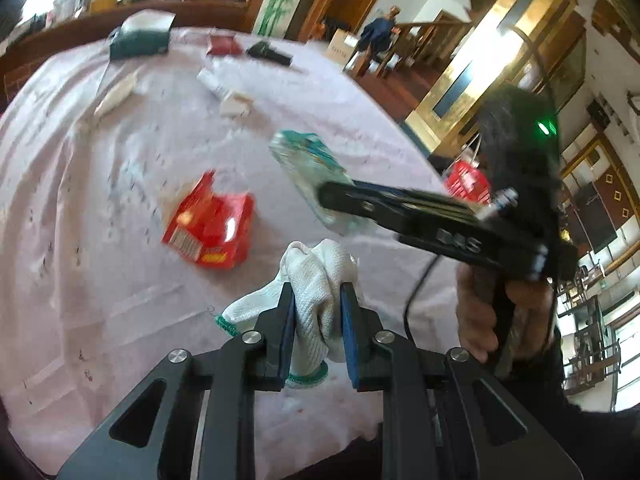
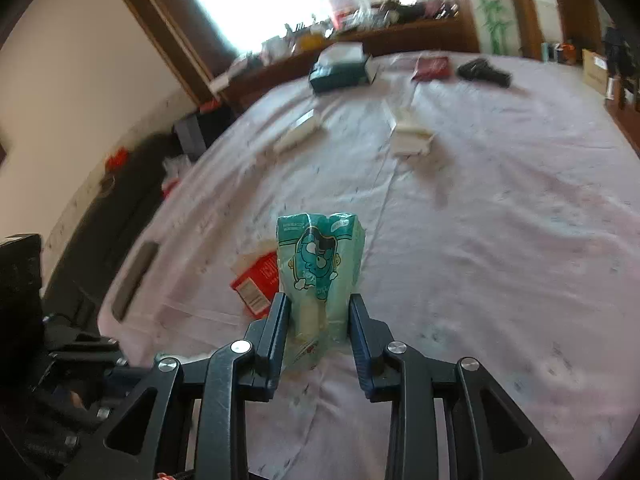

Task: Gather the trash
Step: 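Carry the teal packet and white glove to the red basket and release both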

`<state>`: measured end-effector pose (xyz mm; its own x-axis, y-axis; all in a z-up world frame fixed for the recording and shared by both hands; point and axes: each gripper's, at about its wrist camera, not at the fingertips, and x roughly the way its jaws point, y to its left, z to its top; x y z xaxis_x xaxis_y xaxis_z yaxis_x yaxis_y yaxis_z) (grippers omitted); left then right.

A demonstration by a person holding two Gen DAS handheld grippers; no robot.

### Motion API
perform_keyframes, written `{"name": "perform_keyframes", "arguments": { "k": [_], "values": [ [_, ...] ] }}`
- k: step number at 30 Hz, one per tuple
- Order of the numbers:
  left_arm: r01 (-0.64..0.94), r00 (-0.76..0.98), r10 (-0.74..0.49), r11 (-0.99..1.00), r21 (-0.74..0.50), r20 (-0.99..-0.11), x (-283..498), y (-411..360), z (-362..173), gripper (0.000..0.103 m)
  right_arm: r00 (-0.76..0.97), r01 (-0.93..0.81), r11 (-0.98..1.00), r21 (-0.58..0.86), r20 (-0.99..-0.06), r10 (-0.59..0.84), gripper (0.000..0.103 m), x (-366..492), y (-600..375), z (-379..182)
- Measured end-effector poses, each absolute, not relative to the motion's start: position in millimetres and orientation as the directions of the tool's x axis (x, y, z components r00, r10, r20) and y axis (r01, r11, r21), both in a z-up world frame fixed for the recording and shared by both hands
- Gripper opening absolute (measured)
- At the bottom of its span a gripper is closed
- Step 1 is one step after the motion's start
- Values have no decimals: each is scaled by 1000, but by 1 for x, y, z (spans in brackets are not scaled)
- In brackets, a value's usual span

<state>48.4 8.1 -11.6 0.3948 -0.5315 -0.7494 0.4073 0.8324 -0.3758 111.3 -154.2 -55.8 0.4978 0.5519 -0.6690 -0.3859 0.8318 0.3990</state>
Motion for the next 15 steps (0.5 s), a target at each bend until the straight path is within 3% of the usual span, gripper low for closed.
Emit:
{"name": "perform_keyframes", "arguments": {
  "k": [6,10,15],
  "values": [
    [477,473,-568,808,-346,-673,29,-38,34,20,669,-284,867,410,-563,485,31,49,-218,-1],
    [529,548,-572,802,-277,-610,15,-78,74,20,790,-195,896,399,-478,384,32,-2,-268,42],
    [597,550,-637,752,-280,-540,3,-125,116,20,899,-81,920,384,-370,234,32,-65,-324,87]
  ]
}}
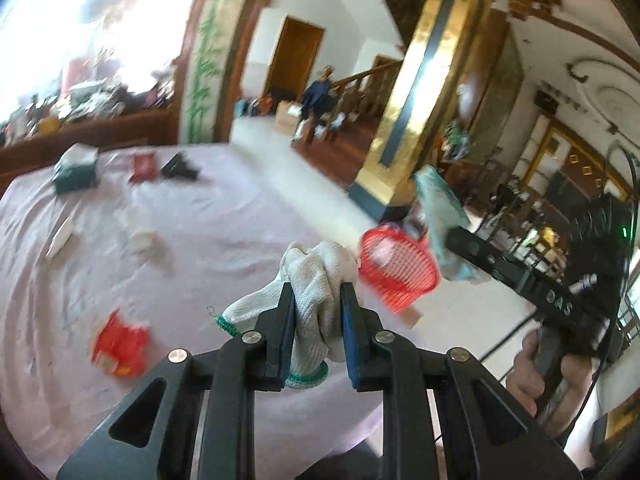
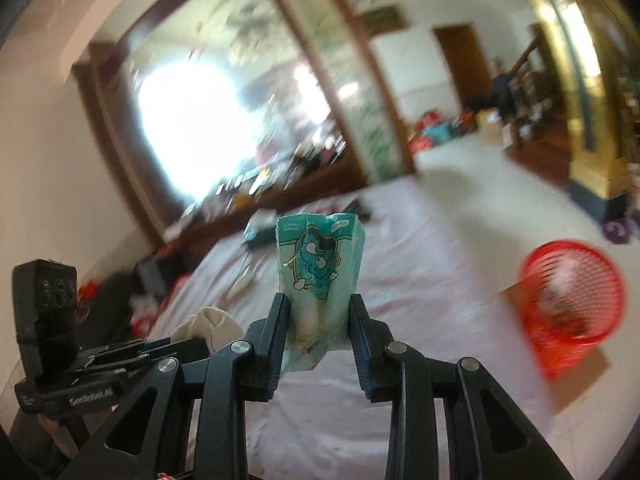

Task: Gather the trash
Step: 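Carry the teal packet and white glove to the red basket and release both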

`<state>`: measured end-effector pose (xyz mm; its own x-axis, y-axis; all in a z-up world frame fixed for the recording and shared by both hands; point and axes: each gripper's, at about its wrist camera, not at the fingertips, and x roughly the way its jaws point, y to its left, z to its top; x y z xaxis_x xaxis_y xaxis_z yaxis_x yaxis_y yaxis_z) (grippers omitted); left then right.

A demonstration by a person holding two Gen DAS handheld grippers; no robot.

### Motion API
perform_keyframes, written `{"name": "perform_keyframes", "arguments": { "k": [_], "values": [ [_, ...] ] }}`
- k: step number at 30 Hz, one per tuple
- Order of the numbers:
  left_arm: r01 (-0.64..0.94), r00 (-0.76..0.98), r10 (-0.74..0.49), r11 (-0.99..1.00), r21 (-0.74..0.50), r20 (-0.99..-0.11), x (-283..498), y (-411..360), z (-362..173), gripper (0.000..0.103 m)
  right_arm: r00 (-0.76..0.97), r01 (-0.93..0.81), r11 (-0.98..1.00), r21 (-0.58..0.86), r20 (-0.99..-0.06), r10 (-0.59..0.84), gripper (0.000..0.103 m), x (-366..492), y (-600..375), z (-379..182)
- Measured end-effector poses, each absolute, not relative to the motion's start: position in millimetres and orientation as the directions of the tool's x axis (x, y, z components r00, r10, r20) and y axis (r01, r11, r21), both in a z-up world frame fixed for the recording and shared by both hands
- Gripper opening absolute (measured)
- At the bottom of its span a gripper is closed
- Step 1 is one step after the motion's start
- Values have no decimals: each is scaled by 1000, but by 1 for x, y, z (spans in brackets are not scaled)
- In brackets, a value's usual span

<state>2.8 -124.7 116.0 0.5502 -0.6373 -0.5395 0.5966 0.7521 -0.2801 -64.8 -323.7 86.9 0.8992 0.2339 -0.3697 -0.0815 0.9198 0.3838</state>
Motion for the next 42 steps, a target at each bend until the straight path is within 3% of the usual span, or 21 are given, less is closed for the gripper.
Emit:
{"name": "perform_keyframes", "arguments": {
  "k": [5,14,29,42],
  "values": [
    [665,549,-687,704,-250,-476,-10,-166,151,20,955,54,930,364,-292,59,32,-118,-369,115],
    [727,514,-735,647,-232,-442,-12,-229,179,20,964,184,901,393,-249,-88,33,-158,-424,126],
    [752,477,-751,617,-230,-456,9,-296,165,20,955,243,865,438,-266,-133,33,-152,-468,114],
    [741,465,-715,637,-213,-523,43,-347,129,20,938,289,842,455,-309,-154,33,-126,-495,99]
  ]
}}
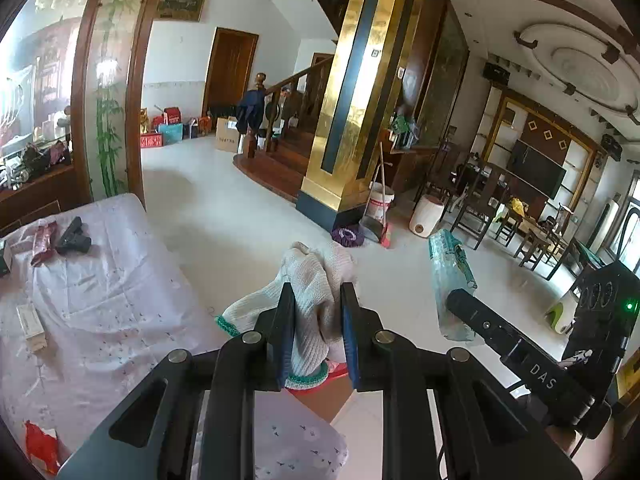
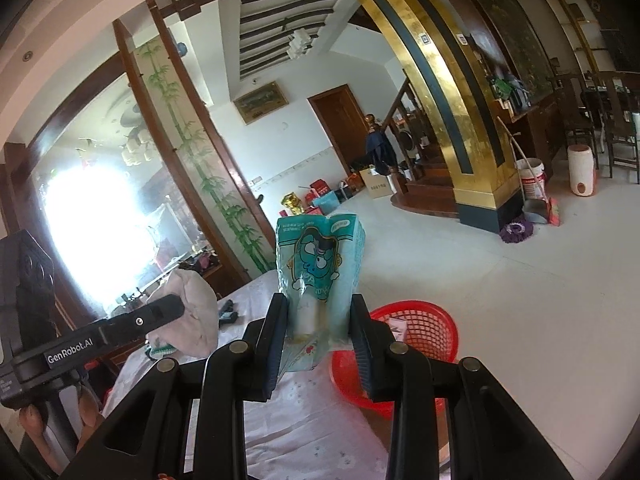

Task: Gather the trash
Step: 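Carry the teal packet and white glove to the red basket and release both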

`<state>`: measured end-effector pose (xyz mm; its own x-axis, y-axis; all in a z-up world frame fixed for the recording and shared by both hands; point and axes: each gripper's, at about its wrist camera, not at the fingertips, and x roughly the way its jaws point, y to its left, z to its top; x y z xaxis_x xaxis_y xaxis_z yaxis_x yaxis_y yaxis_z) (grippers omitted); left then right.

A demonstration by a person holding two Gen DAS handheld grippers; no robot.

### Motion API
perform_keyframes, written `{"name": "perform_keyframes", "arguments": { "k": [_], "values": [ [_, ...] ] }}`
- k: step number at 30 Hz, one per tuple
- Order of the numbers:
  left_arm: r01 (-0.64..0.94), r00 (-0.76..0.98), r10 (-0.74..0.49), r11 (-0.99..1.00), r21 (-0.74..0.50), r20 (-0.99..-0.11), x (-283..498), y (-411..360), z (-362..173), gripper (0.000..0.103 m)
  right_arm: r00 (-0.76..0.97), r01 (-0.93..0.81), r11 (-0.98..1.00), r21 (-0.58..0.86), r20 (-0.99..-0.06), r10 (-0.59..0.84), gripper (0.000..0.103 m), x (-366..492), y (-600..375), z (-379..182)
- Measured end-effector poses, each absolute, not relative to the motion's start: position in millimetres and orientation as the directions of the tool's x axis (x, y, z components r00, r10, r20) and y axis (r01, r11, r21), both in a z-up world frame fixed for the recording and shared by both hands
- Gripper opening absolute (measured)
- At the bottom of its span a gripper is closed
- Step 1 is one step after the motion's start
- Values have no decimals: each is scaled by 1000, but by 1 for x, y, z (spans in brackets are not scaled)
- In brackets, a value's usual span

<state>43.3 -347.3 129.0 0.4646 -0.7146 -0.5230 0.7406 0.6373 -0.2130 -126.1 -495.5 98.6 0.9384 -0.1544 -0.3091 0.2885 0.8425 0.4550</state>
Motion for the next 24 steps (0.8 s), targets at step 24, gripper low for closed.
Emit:
{"name": "perform_keyframes", "arguments": {
  "k": [24],
  "values": [
    [748,305,-697,597,-290,-649,105,-426,51,20,884,376,780,500,-445,-141,33,-65,-551,49]
  ]
}}
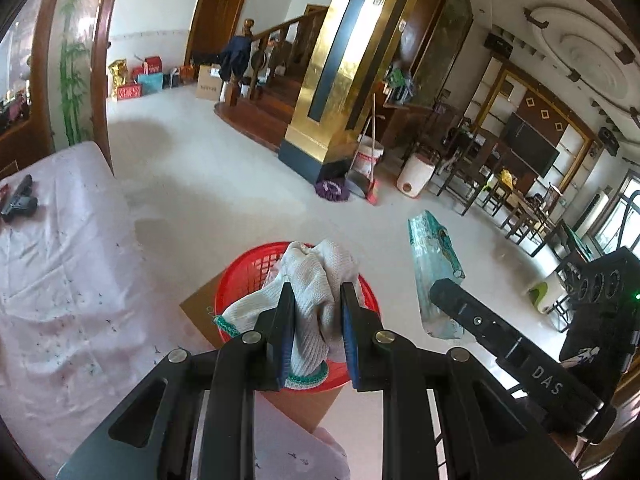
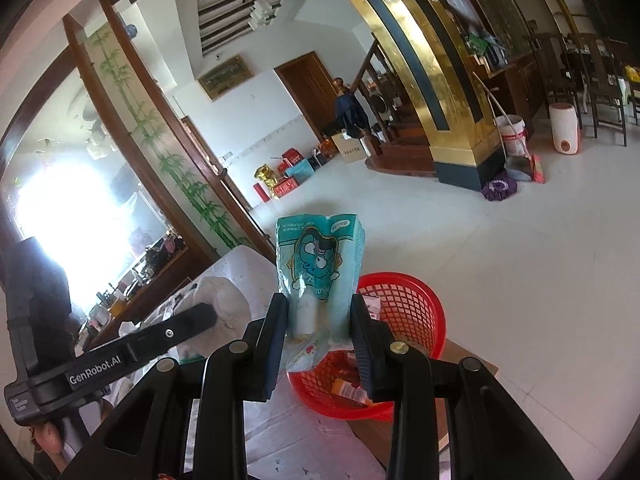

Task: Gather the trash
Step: 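Carry the teal packet and white glove to the red basket and release both, then move both open tools back over the table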

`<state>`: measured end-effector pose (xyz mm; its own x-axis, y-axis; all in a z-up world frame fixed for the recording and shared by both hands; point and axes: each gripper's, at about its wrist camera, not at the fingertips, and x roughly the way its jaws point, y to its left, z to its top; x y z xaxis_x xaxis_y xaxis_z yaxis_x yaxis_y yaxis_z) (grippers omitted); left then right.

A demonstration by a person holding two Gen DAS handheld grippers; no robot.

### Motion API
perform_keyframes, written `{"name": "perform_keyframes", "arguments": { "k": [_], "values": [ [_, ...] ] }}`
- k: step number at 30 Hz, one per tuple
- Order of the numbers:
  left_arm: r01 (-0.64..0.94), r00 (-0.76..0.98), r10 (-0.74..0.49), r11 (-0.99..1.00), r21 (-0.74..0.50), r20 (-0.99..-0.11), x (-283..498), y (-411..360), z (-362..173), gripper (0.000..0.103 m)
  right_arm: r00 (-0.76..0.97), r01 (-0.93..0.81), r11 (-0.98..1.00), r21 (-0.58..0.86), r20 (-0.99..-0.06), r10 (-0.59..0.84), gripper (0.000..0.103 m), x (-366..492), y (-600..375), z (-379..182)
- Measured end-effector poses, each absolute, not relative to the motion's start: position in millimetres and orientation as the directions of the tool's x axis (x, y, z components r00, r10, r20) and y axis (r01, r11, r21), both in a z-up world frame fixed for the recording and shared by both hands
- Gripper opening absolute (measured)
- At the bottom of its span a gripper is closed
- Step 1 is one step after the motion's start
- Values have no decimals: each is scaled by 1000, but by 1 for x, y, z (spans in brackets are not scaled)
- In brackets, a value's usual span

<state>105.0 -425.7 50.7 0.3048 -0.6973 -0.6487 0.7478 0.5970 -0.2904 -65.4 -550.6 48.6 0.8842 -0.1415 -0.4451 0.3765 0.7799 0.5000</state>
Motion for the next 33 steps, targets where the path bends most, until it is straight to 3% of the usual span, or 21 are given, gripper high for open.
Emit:
{"name": "perform_keyframes", "arguments": {
  "k": [4,6,9,10,16,18,20,23,33],
  "values": [
    [738,290,-676,608,-291,-678,114,-435,34,21,877,383,774,505,-461,-134,34,-56,-556,40],
    [744,267,-672,599,-295,-691,119,-440,25,28,874,389,770,505,-467,-135,38,-50,-560,37],
    [737,264,-647,614,-284,-715,124,-445,13,43,868,398,745,536,-482,-118,55,-42,-571,22],
    [732,263,-642,620,-285,-720,125,-443,9,44,868,401,733,549,-484,-112,63,-43,-573,17],
    [730,291,-649,626,-275,-702,117,-416,20,49,884,383,724,573,-454,-109,63,-59,-569,21],
    [720,332,-652,642,-264,-682,109,-393,31,64,891,372,735,567,-441,-110,63,-65,-561,27],
    [702,378,-658,662,-261,-652,99,-363,45,72,900,349,748,565,-425,-100,65,-70,-550,34],
    [667,462,-629,711,-222,-625,80,-312,65,74,917,298,775,557,-392,-70,74,-74,-529,47],
    [429,737,-395,900,-72,-548,34,-145,108,80,945,72,877,475,-315,93,89,-64,-426,87]
  ]
}}
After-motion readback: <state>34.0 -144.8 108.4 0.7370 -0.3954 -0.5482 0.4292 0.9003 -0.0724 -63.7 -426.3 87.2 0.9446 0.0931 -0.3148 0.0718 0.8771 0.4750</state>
